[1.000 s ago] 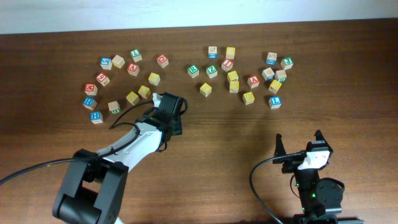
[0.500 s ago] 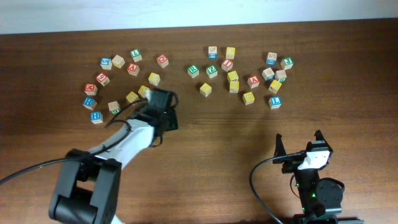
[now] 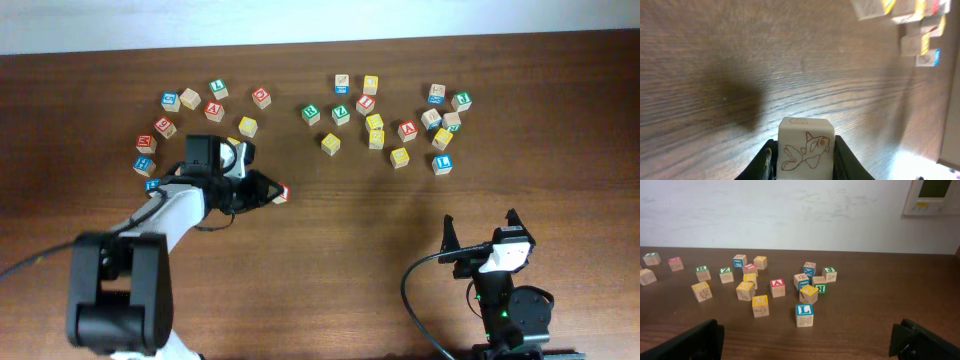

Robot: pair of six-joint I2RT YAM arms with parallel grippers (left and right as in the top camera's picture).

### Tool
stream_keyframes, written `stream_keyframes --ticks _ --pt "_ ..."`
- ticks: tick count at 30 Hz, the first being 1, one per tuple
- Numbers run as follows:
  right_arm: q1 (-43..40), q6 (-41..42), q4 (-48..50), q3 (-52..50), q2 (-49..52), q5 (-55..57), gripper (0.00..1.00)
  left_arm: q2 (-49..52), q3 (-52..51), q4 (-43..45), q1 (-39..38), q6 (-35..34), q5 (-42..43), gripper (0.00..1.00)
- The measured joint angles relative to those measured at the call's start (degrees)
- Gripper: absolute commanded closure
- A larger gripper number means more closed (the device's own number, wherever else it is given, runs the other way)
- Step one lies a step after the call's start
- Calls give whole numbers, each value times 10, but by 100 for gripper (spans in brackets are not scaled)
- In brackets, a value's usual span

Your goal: Spell out ICRA

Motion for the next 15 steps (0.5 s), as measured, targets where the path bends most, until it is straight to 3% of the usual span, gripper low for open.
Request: stream_keyframes --ticks 4,5,6,15 --pt "0 0 0 0 0 0 2 48 0 19 1 7 49 73" --pt "0 0 0 0 0 0 2 52 0 22 1 8 56 58" --pt "0 0 0 0 0 0 2 54 0 24 1 10 59 56" --pt "0 0 0 0 0 0 2 61 16 21 1 10 43 54"
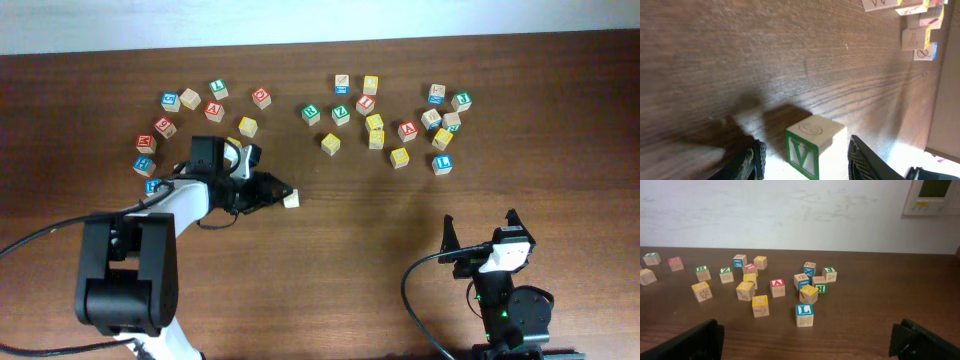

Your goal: Spell out ICRA

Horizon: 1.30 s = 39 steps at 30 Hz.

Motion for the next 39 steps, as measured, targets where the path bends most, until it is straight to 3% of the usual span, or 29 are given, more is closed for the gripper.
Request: stream_keyframes --ticks 6,9,14,17,22,25,29,39 --pt "0 0 0 0 0 0 2 7 31 -60 0 16 -7 51" --pt "0 0 0 0 0 0 2 10 70 -106 0 59 -7 57" --pt "0 0 0 0 0 0 2 -32 156 -222 -8 94 -94 49" --pt "0 0 0 0 0 0 2 -63 165 -276 -78 90 -202 47" --pt "0 0 0 0 0 0 1 -58 165 -290 -236 -80 -473 45" --pt "0 0 0 0 0 0 2 -38 165 -285 -252 -161 -542 48" --pt "0 0 0 0 0 0 2 -6 167 -260 -252 -199 -571 54" --pt "0 0 0 0 0 0 2 25 167 -236 -251 -212 -563 52"
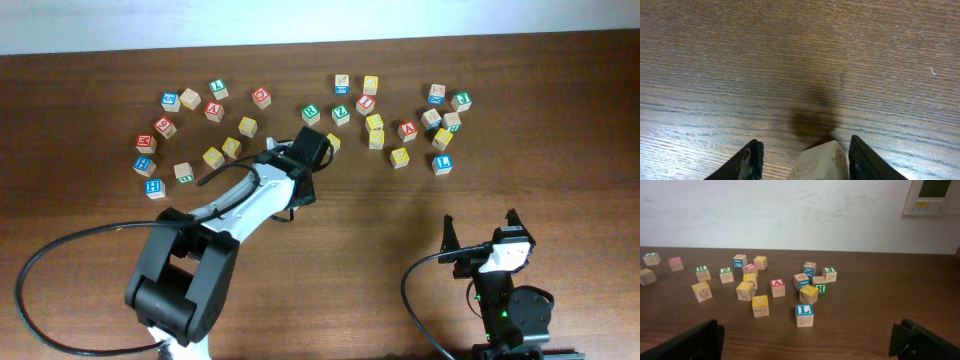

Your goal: Spell out ICRA

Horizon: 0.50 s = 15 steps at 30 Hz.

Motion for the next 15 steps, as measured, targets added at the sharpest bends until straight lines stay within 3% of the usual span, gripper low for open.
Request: stream_keyframes --ticks 7,9,12,15 --pt "0 0 0 0 0 0 2 1 56 -71 0 0 9 51" --pt "0 0 0 0 0 0 2 1 84 -93 0 10 37 46" --pt "0 0 0 0 0 0 2 1 97 -115 0 50 99 46" --pt "0 0 0 0 0 0 2 1 96 -119 1 59 108 47"
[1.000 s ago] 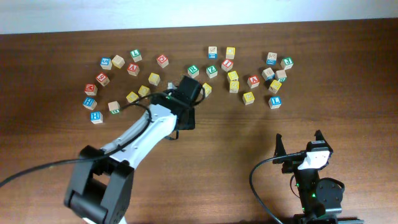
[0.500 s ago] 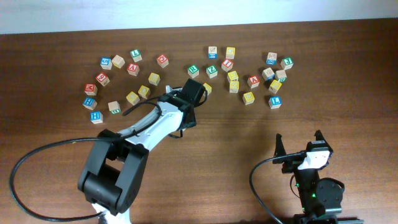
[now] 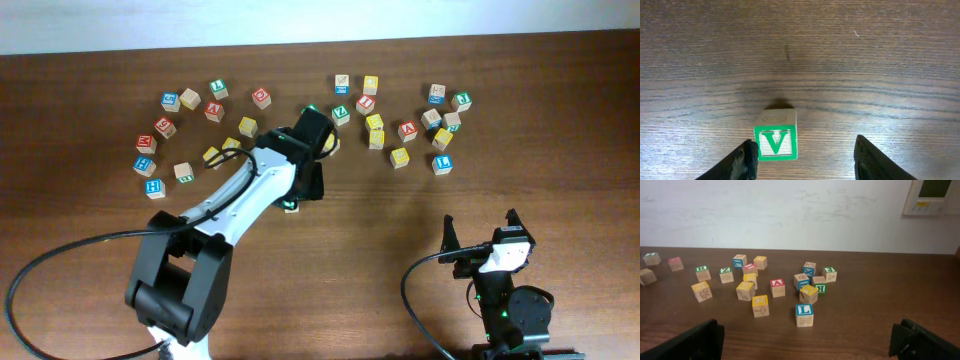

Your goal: Spell out ICRA

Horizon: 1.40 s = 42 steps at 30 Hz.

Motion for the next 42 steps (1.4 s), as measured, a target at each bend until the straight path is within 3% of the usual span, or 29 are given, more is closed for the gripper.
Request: stream_keyframes --ticks 8,12,21,31,38,42 --pt "0 0 0 0 0 0 2 31 0 -6 1 8 -9 49" --pt "0 0 0 0 0 0 2 38 0 -10 2 9 -21 56" --pt "0 0 0 0 0 0 2 39 0 -8 2 9 -21 48" --pt "0 0 0 0 0 0 2 46 0 -25 67 11 -19 57" --pt "0 0 0 0 0 0 2 46 0 -31 66 15 22 54" --pt "0 0 0 0 0 0 2 46 -27 -9 66 10 44 68"
